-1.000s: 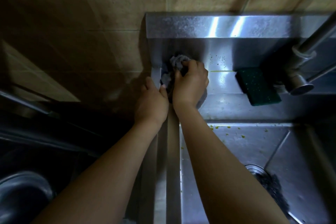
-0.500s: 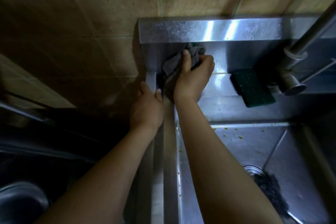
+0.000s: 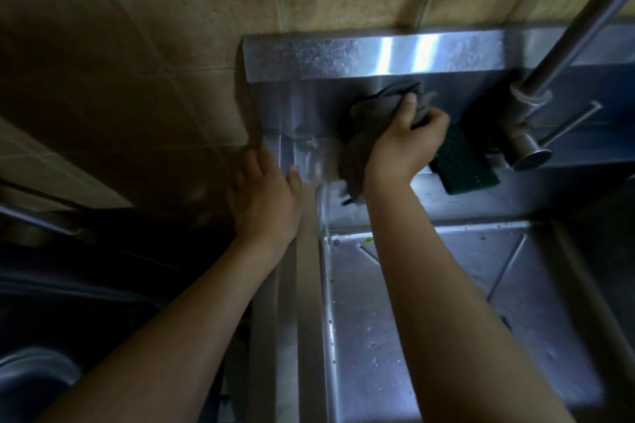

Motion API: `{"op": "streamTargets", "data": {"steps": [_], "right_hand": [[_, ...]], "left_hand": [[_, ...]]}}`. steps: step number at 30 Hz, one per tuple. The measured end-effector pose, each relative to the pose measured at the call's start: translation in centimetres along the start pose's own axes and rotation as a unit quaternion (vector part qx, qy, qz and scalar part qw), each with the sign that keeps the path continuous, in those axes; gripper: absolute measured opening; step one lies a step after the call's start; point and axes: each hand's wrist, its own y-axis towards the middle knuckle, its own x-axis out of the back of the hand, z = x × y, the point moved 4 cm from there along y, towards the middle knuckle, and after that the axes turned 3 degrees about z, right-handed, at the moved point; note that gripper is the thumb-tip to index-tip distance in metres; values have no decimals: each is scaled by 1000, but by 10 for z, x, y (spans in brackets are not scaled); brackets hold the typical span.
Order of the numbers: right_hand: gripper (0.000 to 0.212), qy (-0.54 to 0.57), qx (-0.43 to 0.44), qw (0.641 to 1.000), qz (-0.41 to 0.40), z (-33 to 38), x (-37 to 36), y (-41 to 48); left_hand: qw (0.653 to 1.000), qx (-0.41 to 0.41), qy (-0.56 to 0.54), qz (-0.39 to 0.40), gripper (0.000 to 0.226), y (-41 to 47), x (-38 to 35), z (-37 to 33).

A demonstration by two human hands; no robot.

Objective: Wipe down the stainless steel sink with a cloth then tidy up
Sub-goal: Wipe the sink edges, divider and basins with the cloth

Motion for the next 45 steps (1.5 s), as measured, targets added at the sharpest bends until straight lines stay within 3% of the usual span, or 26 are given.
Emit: {"op": "streamTargets", "data": {"steps": [3, 10, 13, 17, 23, 28, 31, 38, 41, 45], "right_hand": [[26, -2, 21, 1000, -11, 9, 0, 11], [24, -85, 71, 992, 54, -10, -13, 5], [23, -119, 79, 988, 60, -18, -13, 6], [22, -150, 68, 983, 85, -21, -11, 10], [26, -186, 37, 976, 112, -19, -2, 16], [23, -84, 101, 990, 45, 8, 7, 19], [23, -93, 112, 989, 35, 12, -1, 26], [21, -170, 88, 977, 90, -23, -5, 17], [23, -171, 74, 978, 96, -19, -3, 18], [26, -145, 64, 977, 144, -18, 8, 9]], "left_hand": [[998, -70, 3, -2, 49, -2, 0, -18], [992, -114, -19, 40, 36, 28, -20, -64], [989, -147, -4, 23, 31, 27, -33, -57], [983, -182, 4, -16, 47, 21, -37, -56], [984, -176, 18, -27, 54, 21, -37, -55], [984, -176, 25, -25, 51, 20, -39, -56], [985, -172, 23, -18, 51, 21, -39, -56], [988, -155, -15, -12, 59, 23, -39, -56], [989, -143, -37, 9, 64, 27, -44, -53], [984, -132, -116, -20, 62, 26, -34, -52]]}}
